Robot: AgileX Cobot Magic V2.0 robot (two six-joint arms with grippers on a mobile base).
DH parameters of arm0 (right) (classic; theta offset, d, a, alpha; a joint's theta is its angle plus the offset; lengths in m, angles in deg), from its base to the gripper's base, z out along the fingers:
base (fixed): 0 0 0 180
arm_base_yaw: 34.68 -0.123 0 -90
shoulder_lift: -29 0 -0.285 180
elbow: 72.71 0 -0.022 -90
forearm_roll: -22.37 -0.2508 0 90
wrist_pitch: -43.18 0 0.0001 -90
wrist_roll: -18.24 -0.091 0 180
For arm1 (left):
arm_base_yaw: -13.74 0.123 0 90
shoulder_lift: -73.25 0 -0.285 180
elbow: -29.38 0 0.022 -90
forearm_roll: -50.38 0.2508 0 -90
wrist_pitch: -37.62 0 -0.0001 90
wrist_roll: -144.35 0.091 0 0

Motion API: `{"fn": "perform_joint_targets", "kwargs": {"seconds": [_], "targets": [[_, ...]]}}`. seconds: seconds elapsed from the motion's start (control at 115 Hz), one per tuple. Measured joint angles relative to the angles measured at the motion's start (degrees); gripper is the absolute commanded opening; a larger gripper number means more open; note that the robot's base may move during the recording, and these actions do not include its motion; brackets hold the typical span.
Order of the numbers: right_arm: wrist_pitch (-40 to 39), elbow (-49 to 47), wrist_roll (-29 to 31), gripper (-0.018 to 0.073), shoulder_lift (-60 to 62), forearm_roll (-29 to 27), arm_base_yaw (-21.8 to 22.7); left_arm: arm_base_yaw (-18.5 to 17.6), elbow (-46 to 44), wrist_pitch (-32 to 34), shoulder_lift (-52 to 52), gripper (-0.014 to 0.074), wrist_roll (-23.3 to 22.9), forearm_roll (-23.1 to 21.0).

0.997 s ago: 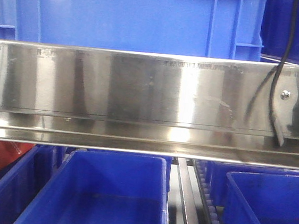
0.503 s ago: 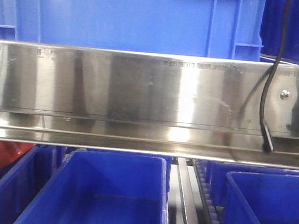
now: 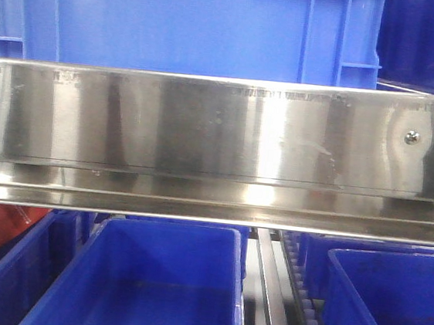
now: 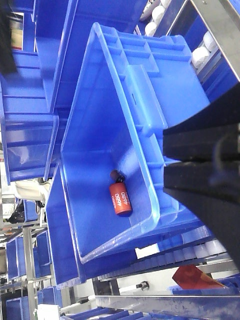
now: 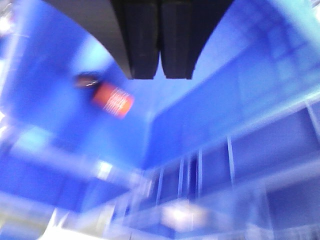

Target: Place cylindrical capacitor in blue bin on shelf

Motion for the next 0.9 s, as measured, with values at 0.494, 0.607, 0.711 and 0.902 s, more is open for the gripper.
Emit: {"fn": "perform_joint_targets", "kwargs": {"seconds": [0.494, 0.607, 0.711, 0.902], "targets": [[-17.22, 36.33, 0.00, -0.0153, 30.09, 0.96, 0.00, 0.00, 0.22, 0.13, 0.00, -0.0111, 0.00, 0.00], [-20.92, 44.30, 0.00, -0.0153, 36.51, 0.96, 0.00, 0.00, 0.40, 0.24, 0.00, -0.0111, 0.00, 0.12], [-22.09, 50.35, 0.00, -0.0153, 41.97, 0.96, 0.00, 0.00, 0.49, 0.24, 0.00, -0.0111, 0.00, 0.22], [-23.10, 59.41, 0.00, -0.0153, 50.65, 0.96, 0.00, 0.00, 0.49, 0.24, 0.00, -0.0111, 0.00, 0.43]]}}
